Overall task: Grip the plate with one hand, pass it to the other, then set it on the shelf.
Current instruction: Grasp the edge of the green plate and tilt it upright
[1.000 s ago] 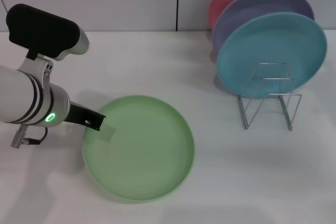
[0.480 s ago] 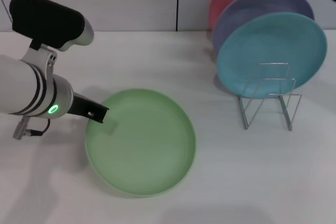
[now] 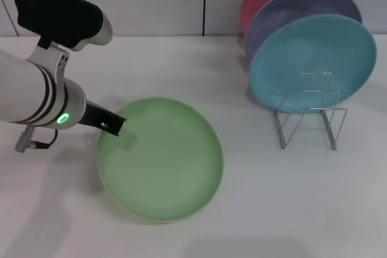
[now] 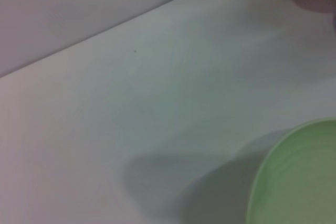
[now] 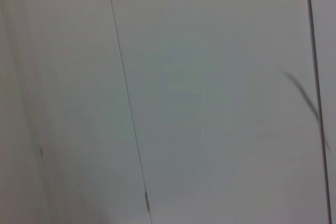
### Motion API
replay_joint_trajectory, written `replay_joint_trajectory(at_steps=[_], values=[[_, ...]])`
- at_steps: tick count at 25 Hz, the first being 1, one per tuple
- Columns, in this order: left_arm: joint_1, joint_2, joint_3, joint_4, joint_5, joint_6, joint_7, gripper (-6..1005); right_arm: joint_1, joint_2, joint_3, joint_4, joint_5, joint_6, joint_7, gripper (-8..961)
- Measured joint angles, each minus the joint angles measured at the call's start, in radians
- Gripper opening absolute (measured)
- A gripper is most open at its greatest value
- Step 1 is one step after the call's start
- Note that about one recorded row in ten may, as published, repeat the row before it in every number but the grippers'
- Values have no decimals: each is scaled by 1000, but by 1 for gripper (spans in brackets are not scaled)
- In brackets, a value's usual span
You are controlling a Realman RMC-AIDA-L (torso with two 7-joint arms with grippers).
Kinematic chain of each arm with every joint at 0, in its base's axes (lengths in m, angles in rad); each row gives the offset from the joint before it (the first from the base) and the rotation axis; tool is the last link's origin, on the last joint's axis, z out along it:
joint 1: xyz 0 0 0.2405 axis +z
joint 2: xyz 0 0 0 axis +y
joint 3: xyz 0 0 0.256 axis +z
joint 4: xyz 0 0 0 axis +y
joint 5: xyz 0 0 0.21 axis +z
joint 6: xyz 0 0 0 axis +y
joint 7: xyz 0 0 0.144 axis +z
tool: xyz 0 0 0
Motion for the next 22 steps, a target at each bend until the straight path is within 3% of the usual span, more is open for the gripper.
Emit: replay_joint_trajectory(at_steps=[9, 22], values=[[-13, 0, -3, -33, 15, -19, 0, 21, 97, -28, 28, -4, -227, -135, 200, 823], [-17, 0, -7, -87, 37, -46, -1, 20, 137, -35, 25, 15, -290, -198, 238, 823]])
